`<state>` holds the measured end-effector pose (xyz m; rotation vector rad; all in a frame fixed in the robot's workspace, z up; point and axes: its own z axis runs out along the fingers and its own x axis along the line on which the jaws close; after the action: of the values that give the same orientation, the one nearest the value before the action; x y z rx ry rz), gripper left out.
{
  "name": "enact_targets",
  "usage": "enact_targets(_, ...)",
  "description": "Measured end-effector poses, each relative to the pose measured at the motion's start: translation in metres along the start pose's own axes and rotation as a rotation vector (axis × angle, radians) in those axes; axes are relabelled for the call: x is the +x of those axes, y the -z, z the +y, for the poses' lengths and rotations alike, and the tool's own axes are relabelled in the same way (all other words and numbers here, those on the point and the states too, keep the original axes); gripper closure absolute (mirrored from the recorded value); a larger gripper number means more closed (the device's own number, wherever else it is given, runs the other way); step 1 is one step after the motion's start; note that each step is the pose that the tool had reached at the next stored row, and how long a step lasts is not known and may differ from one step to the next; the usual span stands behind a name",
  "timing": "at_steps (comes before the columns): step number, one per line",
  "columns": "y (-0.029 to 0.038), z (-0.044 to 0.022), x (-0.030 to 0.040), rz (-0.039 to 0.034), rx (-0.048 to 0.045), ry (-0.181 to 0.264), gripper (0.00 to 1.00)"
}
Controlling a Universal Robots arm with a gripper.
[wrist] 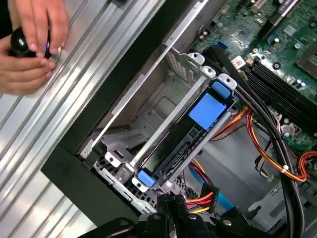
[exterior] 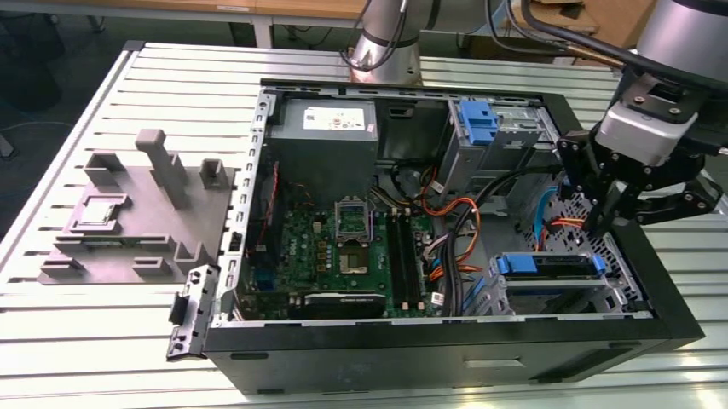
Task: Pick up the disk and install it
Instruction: 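Insert the first disk wire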
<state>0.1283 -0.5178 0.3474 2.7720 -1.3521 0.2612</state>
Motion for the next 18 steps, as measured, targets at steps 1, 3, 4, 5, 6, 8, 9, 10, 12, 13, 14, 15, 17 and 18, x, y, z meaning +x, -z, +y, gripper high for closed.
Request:
enact_targets(1, 0.0000, 0.0000, 0.0000, 0.0007, -0.0034, -0.019, 0.82)
enact_targets(3, 0.0000, 0.0000, 0.0000, 0.0018, -0.0096, -0.055, 0.82)
enact_targets(4, 0.0000, 0.0000, 0.0000, 0.0023, -0.0127, -0.073, 0.82)
enact_targets(5, 0.0000, 0.0000, 0.0000, 0.0030, -0.0158, -0.090, 0.82)
enact_targets(6, 0.0000, 0.0000, 0.0000, 0.0035, -0.0187, -0.107, 0.82)
enact_targets(8, 0.0000, 0.0000, 0.0000, 0.0048, -0.0252, -0.144, 0.82)
enact_targets(9, 0.0000, 0.0000, 0.0000, 0.0054, -0.0283, -0.162, 0.82)
enact_targets(10, 0.0000, 0.0000, 0.0000, 0.0060, -0.0314, -0.180, 0.82)
enact_targets(12, 0.0000, 0.0000, 0.0000, 0.0072, -0.0376, -0.215, 0.82)
enact_targets(13, -0.0001, 0.0000, 0.0000, 0.0077, -0.0406, -0.233, 0.82)
enact_targets(14, -0.0001, 0.0000, 0.0000, 0.0084, -0.0440, -0.252, 0.82)
enact_targets(15, -0.0002, 0.0000, 0.0000, 0.0090, -0.0471, -0.270, 0.82)
enact_targets(17, -0.0003, 0.0000, -0.0001, 0.0102, -0.0533, -0.305, 0.82)
enact_targets(18, -0.0003, 0.0000, -0.0001, 0.0108, -0.0564, -0.323, 0.82)
